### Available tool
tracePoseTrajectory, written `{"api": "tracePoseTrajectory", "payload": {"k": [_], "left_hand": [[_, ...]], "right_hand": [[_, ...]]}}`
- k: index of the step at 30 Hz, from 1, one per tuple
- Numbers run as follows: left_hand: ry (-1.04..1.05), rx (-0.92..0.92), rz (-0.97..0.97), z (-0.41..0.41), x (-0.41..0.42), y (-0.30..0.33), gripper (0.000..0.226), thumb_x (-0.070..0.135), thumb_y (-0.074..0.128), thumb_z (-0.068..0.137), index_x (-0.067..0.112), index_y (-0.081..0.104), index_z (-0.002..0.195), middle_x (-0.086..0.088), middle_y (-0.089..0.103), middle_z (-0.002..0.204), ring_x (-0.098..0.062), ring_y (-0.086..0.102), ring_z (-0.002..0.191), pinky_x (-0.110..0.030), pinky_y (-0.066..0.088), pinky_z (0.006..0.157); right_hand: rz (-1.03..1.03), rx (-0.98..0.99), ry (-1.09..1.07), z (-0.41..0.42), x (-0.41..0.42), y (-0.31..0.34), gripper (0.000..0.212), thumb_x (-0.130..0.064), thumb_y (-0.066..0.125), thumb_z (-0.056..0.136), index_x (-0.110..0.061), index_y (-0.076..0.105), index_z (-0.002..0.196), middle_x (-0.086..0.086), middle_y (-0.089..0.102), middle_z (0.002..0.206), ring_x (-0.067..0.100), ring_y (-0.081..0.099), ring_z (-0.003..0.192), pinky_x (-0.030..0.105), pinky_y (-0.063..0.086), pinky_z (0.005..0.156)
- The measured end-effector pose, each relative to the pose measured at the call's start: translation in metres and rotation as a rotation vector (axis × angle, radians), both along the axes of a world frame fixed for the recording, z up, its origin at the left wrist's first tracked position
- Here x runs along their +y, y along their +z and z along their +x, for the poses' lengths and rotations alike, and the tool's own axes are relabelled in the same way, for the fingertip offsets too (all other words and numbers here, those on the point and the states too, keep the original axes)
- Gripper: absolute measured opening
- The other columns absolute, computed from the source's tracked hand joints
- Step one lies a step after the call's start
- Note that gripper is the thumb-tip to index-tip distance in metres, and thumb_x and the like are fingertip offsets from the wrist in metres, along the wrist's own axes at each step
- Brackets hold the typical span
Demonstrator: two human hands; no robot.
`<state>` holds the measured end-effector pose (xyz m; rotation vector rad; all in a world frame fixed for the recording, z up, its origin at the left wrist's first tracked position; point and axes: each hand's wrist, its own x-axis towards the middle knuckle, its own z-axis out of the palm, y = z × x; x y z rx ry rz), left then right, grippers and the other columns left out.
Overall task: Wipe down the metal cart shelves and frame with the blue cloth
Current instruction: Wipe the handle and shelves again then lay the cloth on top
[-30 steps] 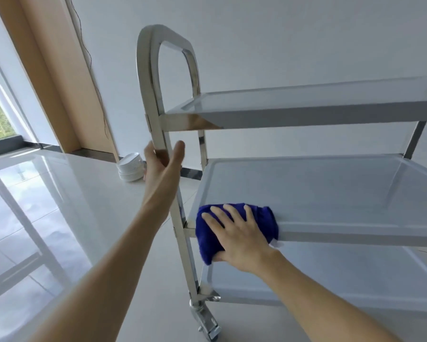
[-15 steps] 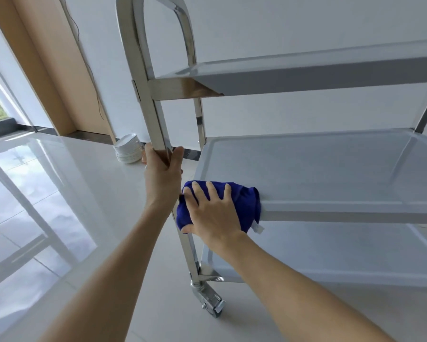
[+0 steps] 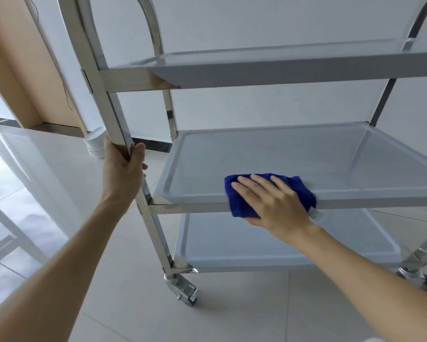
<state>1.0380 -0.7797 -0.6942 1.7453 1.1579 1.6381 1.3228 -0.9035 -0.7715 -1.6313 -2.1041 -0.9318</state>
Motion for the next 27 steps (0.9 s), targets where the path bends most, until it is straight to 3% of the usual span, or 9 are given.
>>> {"api": "tracePoseTrajectory", "payload": {"k": [5,11,16,18,20,23,27], "left_hand": [[-0.032,-0.024,0.018,0.005,-0.003,-0.004,0.023,0.016,0.053,0.099,0.031,0.037,0.091,0.009,0.051,0.081,0.002,0.054,0.053,-0.015,0.049,0.051],[-0.021,-0.030,0.030,0.007,-0.001,-0.005,0.025,0.017,0.053,0.098,0.035,0.037,0.092,0.011,0.051,0.082,0.003,0.055,0.056,-0.016,0.051,0.053],[-0.013,0.013,0.030,-0.001,0.003,-0.008,0.023,0.022,0.055,0.096,0.037,0.039,0.092,0.012,0.052,0.080,0.000,0.058,0.059,-0.025,0.054,0.054],[-0.028,0.042,0.026,-0.007,0.009,-0.009,0.011,0.025,0.055,0.093,0.025,0.046,0.100,0.010,0.053,0.079,-0.003,0.059,0.059,-0.025,0.054,0.053],[-0.016,0.069,0.037,-0.010,0.016,-0.010,0.027,0.027,0.055,0.091,0.008,0.046,0.107,0.003,0.054,0.077,-0.006,0.060,0.058,-0.026,0.054,0.050],[-0.001,0.055,0.039,-0.012,0.025,-0.013,0.037,0.034,0.056,0.089,0.007,0.044,0.111,-0.001,0.054,0.075,-0.006,0.061,0.056,-0.023,0.053,0.045],[-0.012,0.050,-0.042,-0.016,0.037,-0.019,0.059,0.044,0.059,0.087,-0.006,0.047,0.117,-0.022,0.057,0.090,-0.010,0.064,0.060,-0.038,0.061,0.058]], "right_hand": [[0.061,0.001,-0.026,0.027,-0.013,-0.009,0.064,-0.037,0.084,0.075,-0.014,0.064,0.132,0.003,0.064,0.135,0.026,0.064,0.120,0.050,0.052,0.093],[0.001,0.059,-0.085,-0.054,0.015,-0.005,0.064,-0.047,0.079,0.073,-0.014,0.066,0.126,0.004,0.067,0.129,0.028,0.065,0.115,0.051,0.052,0.093],[-0.162,0.053,-0.101,-0.118,0.038,-0.004,0.059,-0.036,0.063,0.093,-0.015,0.044,0.145,0.006,0.051,0.148,0.034,0.049,0.134,0.058,0.043,0.105],[-0.159,0.033,-0.054,-0.104,0.036,-0.002,0.059,-0.030,0.062,0.094,-0.017,0.040,0.148,0.005,0.047,0.151,0.032,0.048,0.136,0.056,0.042,0.105],[-0.137,0.031,0.009,-0.076,0.027,0.000,0.061,-0.025,0.066,0.089,-0.018,0.046,0.146,0.003,0.051,0.148,0.029,0.051,0.132,0.054,0.045,0.102],[-0.072,0.020,0.011,-0.022,0.008,0.000,0.075,-0.026,0.085,0.066,-0.018,0.059,0.136,0.000,0.061,0.137,0.025,0.061,0.122,0.048,0.052,0.093],[-0.015,0.002,-0.020,0.056,-0.021,-0.001,0.076,-0.022,0.086,0.061,-0.018,0.064,0.133,0.000,0.063,0.136,0.023,0.064,0.120,0.045,0.053,0.094]]}}
